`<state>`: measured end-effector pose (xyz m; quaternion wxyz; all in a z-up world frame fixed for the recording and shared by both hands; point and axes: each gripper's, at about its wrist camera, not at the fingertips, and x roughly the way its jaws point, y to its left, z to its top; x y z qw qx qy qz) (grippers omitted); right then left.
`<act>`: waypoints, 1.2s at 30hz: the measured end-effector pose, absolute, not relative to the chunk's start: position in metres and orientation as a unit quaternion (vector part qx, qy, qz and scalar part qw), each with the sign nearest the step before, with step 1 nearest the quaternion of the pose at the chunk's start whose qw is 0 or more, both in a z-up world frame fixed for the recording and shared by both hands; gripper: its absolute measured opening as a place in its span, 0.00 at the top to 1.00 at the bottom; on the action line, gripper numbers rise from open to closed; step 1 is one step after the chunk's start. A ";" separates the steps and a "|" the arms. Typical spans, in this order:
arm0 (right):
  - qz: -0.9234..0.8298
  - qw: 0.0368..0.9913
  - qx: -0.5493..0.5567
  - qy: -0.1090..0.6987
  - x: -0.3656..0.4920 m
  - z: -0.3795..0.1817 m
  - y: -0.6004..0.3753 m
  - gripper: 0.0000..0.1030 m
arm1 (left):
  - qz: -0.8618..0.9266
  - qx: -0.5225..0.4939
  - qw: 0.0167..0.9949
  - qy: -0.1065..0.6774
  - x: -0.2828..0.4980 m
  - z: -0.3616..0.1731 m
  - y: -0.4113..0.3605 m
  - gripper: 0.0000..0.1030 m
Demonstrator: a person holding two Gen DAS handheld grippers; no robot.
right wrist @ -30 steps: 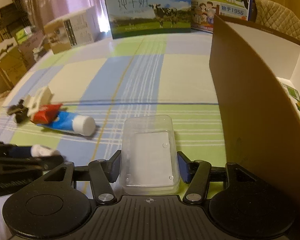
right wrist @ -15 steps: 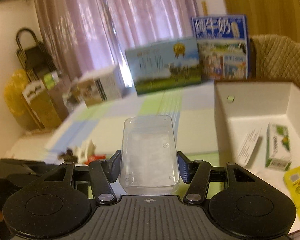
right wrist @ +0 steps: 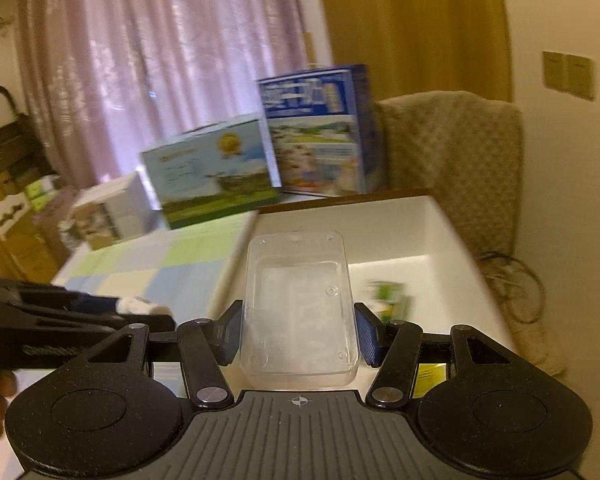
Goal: Organize objects
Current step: 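Carry the clear tray and pill bottle with both tools over the brown box, then open both tools to drop the tray and pill bottle into the box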
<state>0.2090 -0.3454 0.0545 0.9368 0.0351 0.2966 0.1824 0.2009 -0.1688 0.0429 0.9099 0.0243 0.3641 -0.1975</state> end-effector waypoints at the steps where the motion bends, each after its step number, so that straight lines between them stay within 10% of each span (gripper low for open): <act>1: 0.175 0.937 0.034 0.299 0.214 0.054 -0.356 0.48 | -0.202 0.028 0.909 0.364 0.207 0.044 -0.178 0.59; 33: 0.145 0.927 -0.013 0.345 0.393 -0.001 -0.384 0.48 | -0.168 0.097 0.905 0.380 0.362 -0.009 -0.270 0.59; 36: 0.143 0.927 -0.011 0.346 0.398 -0.002 -0.386 0.48 | -0.160 0.092 0.907 0.377 0.368 -0.011 -0.267 0.31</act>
